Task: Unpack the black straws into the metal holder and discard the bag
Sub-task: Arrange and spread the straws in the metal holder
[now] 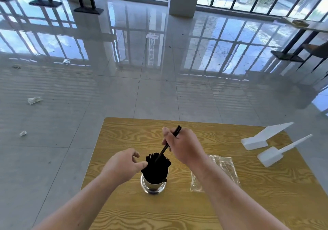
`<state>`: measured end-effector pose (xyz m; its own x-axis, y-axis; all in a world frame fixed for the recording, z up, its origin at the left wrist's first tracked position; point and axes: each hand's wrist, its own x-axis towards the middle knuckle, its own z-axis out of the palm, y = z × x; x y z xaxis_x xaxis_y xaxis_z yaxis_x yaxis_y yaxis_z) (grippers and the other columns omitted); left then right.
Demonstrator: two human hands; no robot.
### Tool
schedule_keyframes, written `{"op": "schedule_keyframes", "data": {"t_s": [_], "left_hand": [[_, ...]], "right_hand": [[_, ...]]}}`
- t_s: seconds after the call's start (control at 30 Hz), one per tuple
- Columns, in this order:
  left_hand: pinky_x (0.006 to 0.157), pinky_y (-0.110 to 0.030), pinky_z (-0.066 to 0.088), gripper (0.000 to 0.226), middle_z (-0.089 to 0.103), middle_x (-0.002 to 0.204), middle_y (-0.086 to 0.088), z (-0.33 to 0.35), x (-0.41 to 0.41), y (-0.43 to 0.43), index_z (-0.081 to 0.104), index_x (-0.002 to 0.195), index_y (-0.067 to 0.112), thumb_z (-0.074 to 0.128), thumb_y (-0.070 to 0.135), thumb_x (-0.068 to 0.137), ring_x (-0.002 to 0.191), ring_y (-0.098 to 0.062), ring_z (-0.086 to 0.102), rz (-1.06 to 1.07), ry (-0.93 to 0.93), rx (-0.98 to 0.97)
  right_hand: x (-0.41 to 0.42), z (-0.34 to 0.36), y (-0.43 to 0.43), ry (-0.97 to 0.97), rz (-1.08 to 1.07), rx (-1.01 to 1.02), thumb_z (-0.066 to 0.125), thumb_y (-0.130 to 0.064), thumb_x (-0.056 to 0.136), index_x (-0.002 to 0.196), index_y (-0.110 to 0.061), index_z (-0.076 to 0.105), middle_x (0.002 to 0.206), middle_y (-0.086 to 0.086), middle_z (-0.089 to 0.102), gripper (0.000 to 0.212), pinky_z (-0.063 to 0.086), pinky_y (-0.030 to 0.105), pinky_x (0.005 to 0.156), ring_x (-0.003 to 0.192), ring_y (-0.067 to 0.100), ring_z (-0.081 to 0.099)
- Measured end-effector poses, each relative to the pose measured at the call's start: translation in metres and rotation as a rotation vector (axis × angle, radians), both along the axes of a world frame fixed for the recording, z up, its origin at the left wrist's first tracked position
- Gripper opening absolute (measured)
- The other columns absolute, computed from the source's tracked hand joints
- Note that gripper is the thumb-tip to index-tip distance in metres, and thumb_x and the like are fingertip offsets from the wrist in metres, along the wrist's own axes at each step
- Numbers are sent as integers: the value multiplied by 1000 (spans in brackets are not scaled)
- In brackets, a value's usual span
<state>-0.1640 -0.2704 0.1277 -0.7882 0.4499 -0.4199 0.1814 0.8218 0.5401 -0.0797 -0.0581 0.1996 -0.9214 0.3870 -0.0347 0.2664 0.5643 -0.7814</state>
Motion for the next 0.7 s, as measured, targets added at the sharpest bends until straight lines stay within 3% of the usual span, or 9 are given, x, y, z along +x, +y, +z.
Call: {"op": "schedule_keyframes", "data": {"t_s": [0.13, 0.23, 0.3, 0.43, 0.7], "left_hand": [[70, -25, 55, 61, 67, 104, 18, -11, 6, 7, 61, 133, 34, 70, 69, 84, 88, -2, 65, -68, 47, -102], [70, -27, 56, 59, 70, 109, 13, -16, 11, 15, 61, 134, 34, 68, 68, 86, 91, -8, 66, -61, 68, -142], [69, -28, 53, 48, 72, 109, 11, -18, 12, 20, 64, 129, 33, 68, 61, 90, 92, -11, 66, -66, 88, -155], [74, -34, 59, 8, 70, 91, 10, -16, 12, 25, 68, 98, 31, 66, 39, 97, 83, -10, 64, -51, 146, -131], [65, -25, 47, 10, 69, 88, 14, 21, -1, 35, 73, 91, 33, 69, 42, 95, 84, -7, 63, -135, 222, -138]], "right_hand": [[6, -29, -7, -161, 123, 57, 52, -58, 104, 72, -19, 64, 58, -4, 60, 52, 46, 38, 53, 50, 14, 52], [14, -52, -7, -318, 162, 69, 55, -66, 98, 92, -27, 72, 76, -10, 68, 43, 50, 30, 59, 65, 8, 60], [18, -60, -4, -337, 155, 77, 56, -67, 97, 103, -31, 71, 79, -12, 66, 39, 47, 27, 58, 68, 6, 60], [24, -62, 5, -315, 115, 63, 56, -67, 97, 113, -33, 67, 81, -10, 67, 39, 49, 28, 61, 70, 7, 62], [30, -52, 15, -219, 11, -31, 60, -58, 100, 94, -32, 67, 67, -9, 63, 27, 46, 29, 55, 54, 4, 52]]}}
